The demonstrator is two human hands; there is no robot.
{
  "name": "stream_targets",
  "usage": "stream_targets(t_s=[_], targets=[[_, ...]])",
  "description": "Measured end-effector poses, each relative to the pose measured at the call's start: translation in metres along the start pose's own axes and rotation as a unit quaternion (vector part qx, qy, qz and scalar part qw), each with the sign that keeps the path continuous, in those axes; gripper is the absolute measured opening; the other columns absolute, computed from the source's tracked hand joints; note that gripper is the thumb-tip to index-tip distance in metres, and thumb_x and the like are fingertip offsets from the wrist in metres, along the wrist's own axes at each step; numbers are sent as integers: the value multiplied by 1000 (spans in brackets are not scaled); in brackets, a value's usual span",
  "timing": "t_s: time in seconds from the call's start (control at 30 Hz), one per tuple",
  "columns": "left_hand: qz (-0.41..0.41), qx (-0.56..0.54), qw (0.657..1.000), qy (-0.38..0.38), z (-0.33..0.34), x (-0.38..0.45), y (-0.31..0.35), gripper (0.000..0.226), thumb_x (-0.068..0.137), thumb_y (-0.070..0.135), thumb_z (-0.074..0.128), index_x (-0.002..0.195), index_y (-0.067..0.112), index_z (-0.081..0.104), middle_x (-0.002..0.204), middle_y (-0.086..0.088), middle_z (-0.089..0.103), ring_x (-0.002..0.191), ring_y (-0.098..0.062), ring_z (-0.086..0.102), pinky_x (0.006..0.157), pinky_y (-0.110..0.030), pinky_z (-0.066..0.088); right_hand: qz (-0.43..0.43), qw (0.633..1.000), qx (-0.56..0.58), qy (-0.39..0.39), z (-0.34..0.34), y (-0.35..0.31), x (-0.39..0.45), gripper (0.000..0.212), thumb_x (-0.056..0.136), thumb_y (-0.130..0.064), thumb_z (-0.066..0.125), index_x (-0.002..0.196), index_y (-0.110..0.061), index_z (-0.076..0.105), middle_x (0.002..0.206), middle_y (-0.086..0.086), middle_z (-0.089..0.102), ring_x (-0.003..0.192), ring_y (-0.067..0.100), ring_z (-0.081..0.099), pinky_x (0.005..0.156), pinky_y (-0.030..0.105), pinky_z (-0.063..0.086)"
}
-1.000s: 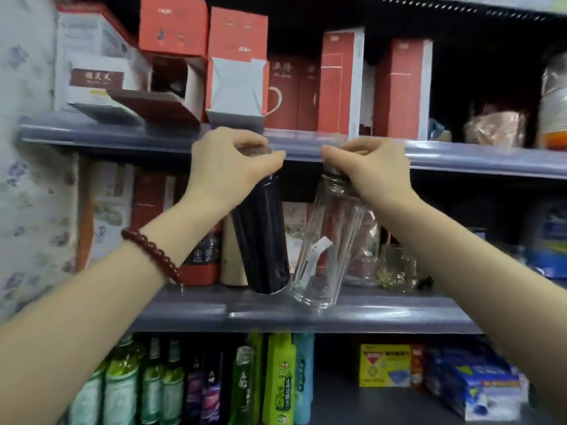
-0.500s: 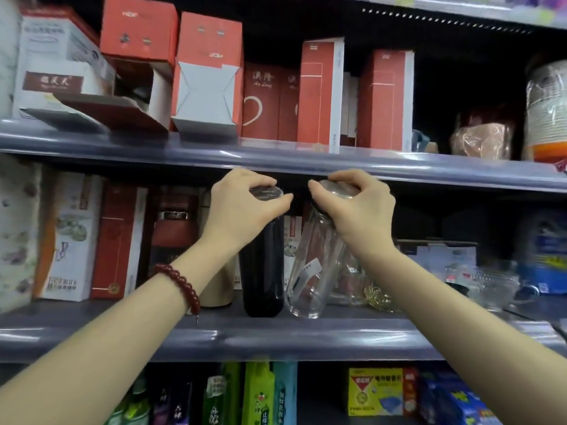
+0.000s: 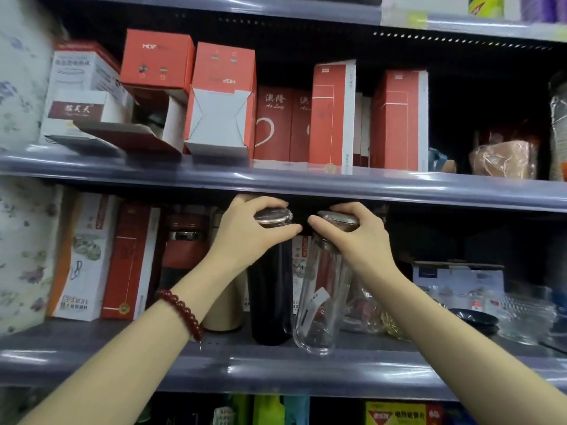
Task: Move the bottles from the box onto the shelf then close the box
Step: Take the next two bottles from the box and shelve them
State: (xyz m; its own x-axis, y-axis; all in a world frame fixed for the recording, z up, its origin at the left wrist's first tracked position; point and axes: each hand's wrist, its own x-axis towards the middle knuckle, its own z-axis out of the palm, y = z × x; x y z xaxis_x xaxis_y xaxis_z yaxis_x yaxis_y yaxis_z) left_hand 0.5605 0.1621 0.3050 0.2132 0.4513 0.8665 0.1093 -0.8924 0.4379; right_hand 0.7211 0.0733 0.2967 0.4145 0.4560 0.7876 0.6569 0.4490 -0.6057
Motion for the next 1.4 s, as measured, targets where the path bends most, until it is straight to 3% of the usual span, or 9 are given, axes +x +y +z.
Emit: stream_targets(t_s=[0.23, 0.4, 0.53, 0.6, 0.7, 0.87, 1.0, 1.23, 1.4], targets=[[-42, -116, 991, 53, 0, -9, -18, 64, 58, 44, 84, 114, 35, 56, 111, 15, 65, 104, -1, 60, 90, -21, 45, -25, 996, 80, -23, 5, 18, -9, 45, 73, -37, 78, 112, -36, 56, 109, -9, 67, 103, 10, 64, 94, 42, 53], [-105, -187, 976, 28, 14, -20, -25, 84, 65, 28, 84, 133, 34, 35, 113, 29, 49, 102, 17, 47, 81, -7, 35, -28, 995, 94, -33, 7, 28, -10, 58, 73, -40, 78, 123, -42, 47, 123, -9, 61, 117, 14, 58, 102, 45, 47], [-140, -204, 969, -4, 23, -18, -33, 64, 66, 24, 84, 121, 22, 53, 108, 12, 66, 102, -2, 63, 78, -11, 47, -2, 994, 104, -35, 6, 33, -11, 77, 71, -41, 79, 135, -38, 36, 134, -9, 52, 123, 10, 50, 106, 40, 42], [-154, -214, 964, -39, 28, -20, -37, 64, 66, 21, 84, 122, 24, 52, 108, 11, 67, 101, -4, 64, 74, -9, 47, 23, 993, 106, -43, 6, 36, -11, 85, 70, -39, 80, 140, -31, 32, 132, -10, 50, 118, 4, 50, 105, 34, 41], [-165, -210, 962, -60, 35, -24, -42, 75, 65, 22, 84, 129, 31, 47, 112, 15, 66, 104, -1, 61, 84, -17, 45, 46, 995, 76, -51, 7, 39, -7, 92, 60, -47, 83, 137, -23, 39, 127, -9, 57, 116, 8, 56, 104, 39, 45], [-210, -191, 957, -52, 43, -24, -51, 80, 60, 26, 86, 128, 26, 44, 114, 9, 64, 103, -6, 62, 85, -22, 48, 53, 995, 69, -50, 9, 44, -2, 72, 68, -38, 82, 129, -25, 46, 114, -16, 58, 110, 5, 55, 96, 30, 44], [-258, -139, 955, -34, 47, -25, -59, 92, 42, 52, 84, 123, 24, 51, 116, 4, 66, 104, -14, 64, 95, -38, 51, 56, 995, 68, -40, 14, 51, -1, 81, 64, -46, 82, 134, -27, 45, 126, -8, 60, 118, 12, 55, 100, 36, 45], [-249, -119, 961, -31, 51, -28, -55, 72, 57, 45, 82, 120, 25, 53, 110, 7, 67, 100, -12, 64, 91, -35, 53, 62, 996, 53, -46, 13, 52, -6, 85, 61, -54, 81, 134, -29, 44, 126, -10, 60, 117, 10, 56, 103, 39, 45], [-253, -32, 963, -88, 43, -39, -58, 91, 49, 51, 85, 128, 27, 46, 123, 6, 61, 113, -17, 58, 99, -39, 48, 77, 996, -8, -52, 10, 55, -24, 94, 66, -47, 80, 143, -20, 33, 140, -2, 48, 128, 17, 46, 101, 33, 39]])
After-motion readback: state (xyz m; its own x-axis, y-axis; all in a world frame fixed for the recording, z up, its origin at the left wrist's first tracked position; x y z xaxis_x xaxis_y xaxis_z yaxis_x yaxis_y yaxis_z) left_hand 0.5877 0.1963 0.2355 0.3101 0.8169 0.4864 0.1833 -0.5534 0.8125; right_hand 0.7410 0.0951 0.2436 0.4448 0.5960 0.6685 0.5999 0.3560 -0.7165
